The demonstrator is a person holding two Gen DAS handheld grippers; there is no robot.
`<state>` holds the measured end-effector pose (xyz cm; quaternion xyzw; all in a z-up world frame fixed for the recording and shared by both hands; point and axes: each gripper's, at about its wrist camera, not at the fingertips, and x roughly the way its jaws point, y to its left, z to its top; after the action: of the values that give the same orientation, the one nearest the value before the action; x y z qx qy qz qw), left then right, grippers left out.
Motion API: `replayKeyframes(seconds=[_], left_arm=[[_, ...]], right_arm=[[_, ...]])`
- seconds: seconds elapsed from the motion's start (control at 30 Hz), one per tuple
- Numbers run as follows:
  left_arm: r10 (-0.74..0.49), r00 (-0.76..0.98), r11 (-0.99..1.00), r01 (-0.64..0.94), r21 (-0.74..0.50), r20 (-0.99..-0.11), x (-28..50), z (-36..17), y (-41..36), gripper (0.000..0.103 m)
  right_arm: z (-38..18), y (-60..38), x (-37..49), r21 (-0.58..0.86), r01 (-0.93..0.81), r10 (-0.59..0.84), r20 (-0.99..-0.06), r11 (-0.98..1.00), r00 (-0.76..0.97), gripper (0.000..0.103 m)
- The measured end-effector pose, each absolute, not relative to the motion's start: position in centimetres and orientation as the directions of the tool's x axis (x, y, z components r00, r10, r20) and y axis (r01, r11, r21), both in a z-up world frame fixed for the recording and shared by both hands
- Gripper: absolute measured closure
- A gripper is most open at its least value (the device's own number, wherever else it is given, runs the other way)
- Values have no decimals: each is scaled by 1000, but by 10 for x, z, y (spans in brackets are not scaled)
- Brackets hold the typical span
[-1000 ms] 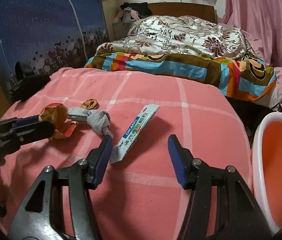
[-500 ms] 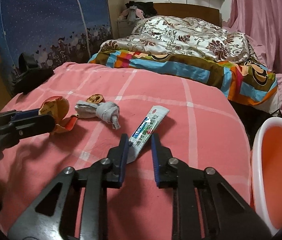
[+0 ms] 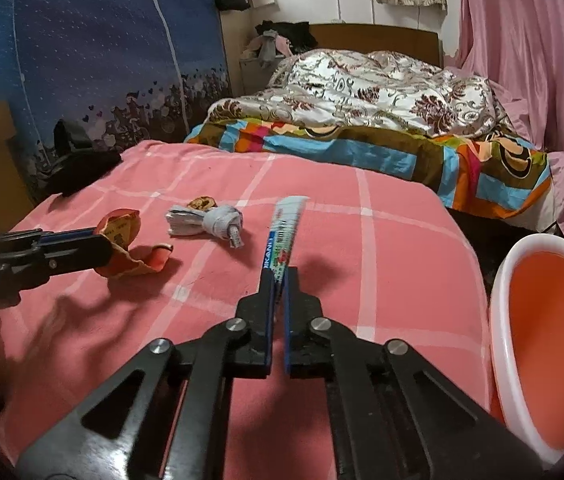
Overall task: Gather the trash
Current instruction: 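Lift the toothpaste tube with the right tool while the left tool closes on the red piece, then carry the toothpaste tube and red piece over the orange bucket with both tools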
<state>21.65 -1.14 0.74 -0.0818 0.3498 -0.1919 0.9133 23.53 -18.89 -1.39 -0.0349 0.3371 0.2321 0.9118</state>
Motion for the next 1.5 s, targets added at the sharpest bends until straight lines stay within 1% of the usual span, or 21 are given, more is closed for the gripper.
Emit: replayKeyframes(seconds=[0.2,0.33,0.47,0.63,0.73,0.8,0.93,1.07,1.27,1.4,1.5], left_arm=[[-402,707,915,325,-237,-582,201,15,-22,86],[-400,732,916,345,-206,-552,192,21,-30,86],[-407,756,913,357,-198,-513,188,27,-38,86],[-409,800,913,365,-185,-439,185,41,-53,86],[-415,827,910,377,-173,-378,184,52,-65,86],[-426,847,905,397,-156,-319,180,62,-76,86],[-448,863,894,433,-117,-232,173,82,-96,86],[-486,855,873,484,-63,-180,171,96,-125,86],[-548,821,835,547,-58,-159,176,102,-164,86],[-576,805,815,579,-26,-144,178,103,-189,86],[-595,793,801,599,-10,-128,178,103,-206,86]], right_arm=[[-11,-197,221,92,-453,411,-604,887,682,93],[0,-209,208,96,-438,414,-551,894,725,93],[20,-225,193,97,-422,420,-437,901,796,93],[47,-243,171,66,-387,390,-273,920,880,93],[60,-254,159,48,-364,366,-190,930,911,93],[67,-262,152,40,-341,343,-139,939,929,93],[80,-282,137,33,-290,291,-56,957,955,93],[92,-304,127,47,-251,252,-11,967,968,93],[98,-335,116,47,-150,149,28,988,988,93],[98,-352,113,53,-92,90,31,994,995,93],[96,-364,114,66,-53,52,13,996,999,93]])
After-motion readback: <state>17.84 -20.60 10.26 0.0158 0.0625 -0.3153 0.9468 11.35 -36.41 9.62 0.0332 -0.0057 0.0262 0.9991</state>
